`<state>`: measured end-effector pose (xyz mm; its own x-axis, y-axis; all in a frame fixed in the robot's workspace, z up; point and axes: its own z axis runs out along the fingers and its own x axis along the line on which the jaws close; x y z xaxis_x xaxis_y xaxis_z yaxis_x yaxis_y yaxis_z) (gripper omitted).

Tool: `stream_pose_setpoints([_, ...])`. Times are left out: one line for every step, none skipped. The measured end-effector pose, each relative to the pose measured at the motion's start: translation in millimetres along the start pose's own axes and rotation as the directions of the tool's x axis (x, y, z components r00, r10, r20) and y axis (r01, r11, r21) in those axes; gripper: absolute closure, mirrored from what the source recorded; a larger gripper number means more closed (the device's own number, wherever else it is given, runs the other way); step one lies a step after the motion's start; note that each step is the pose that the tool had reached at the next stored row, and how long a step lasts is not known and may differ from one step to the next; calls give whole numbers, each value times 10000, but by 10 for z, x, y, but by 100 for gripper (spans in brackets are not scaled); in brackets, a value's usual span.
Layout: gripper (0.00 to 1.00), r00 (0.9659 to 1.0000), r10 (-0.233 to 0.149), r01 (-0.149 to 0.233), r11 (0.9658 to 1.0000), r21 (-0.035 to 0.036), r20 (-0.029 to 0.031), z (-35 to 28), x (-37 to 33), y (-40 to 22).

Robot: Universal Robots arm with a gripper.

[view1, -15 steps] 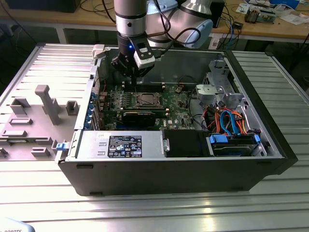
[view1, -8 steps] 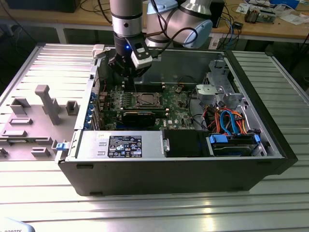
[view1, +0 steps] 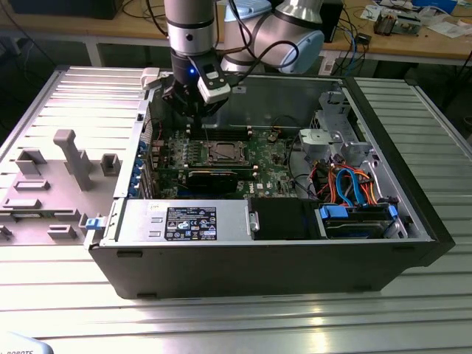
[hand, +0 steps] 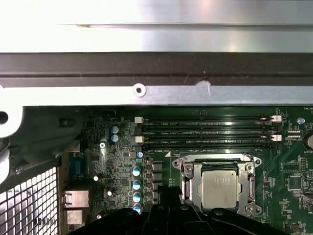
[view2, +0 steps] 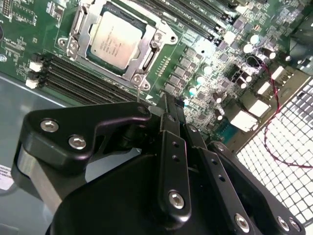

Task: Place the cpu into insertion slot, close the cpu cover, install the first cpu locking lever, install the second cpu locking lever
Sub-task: 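Install the first cpu locking lever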

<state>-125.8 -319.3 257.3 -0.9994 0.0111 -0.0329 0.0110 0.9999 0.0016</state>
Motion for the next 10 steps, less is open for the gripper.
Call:
stream_pose_setpoints([89, 10000, 0, 0, 10000, -1, 1, 0, 1, 11])
stream_pose_setpoints([89, 10000, -1, 1, 10000, 0, 6, 0, 3, 23])
stream_pose_setpoints([89, 10000, -7, 7, 10000, 2, 17, 0, 6, 37])
stream_pose_setpoints([89, 10000, -17, 17, 10000, 5, 31, 0, 8, 47])
stream_pose_setpoints([89, 10000, -22, 22, 10000, 8, 54, -2, 12, 51])
stream_pose_setpoints([89, 9999, -25, 24, 10000, 10, 99, -5, 20, 57])
stream_pose_setpoints([89, 9999, -24, 24, 10000, 11, 131, -6, 24, 61])
stream_pose_setpoints([89, 9999, -24, 24, 10000, 13, 147, -7, 26, 64])
stream_pose_setpoints([89, 9999, -25, 25, 10000, 18, 165, -9, 28, 69])
stream_pose_setpoints([89, 9998, -25, 25, 10000, 22, 178, -11, 29, 73])
